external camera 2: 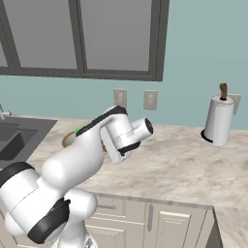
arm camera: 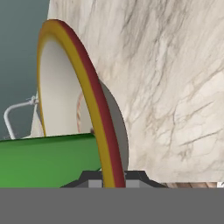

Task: Place the cup inside the bowl on the dining table and move the bowl to any counter.

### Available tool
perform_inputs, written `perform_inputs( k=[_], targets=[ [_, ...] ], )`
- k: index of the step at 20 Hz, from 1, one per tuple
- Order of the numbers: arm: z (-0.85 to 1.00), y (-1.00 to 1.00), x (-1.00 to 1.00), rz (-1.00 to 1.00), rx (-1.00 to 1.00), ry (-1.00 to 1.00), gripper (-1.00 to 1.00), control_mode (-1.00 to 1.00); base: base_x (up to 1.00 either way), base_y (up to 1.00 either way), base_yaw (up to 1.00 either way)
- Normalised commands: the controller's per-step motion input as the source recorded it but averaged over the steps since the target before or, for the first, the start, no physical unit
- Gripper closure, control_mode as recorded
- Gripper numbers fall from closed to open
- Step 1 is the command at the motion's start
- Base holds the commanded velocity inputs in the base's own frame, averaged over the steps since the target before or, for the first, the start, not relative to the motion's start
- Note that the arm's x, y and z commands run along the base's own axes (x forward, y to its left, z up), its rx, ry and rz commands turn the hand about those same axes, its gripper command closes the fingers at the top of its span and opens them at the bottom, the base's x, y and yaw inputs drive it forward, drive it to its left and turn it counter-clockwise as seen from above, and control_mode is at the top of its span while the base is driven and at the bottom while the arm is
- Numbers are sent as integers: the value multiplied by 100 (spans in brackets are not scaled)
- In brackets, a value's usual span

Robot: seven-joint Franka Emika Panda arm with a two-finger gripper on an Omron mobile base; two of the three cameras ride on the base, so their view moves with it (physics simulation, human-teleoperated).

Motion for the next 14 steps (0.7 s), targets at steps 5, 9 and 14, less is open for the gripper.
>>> perform_inputs(
  k=[5, 9, 14],
  targets=[
    [-37, 26, 0, 0, 0, 0, 100, -100, 0, 0, 0],
    [-26, 27, 0, 0, 0, 0, 100, -100, 0, 0, 0],
    [-17, 23, 0, 0, 0, 0, 100, -100, 0, 0, 0]
  ],
)
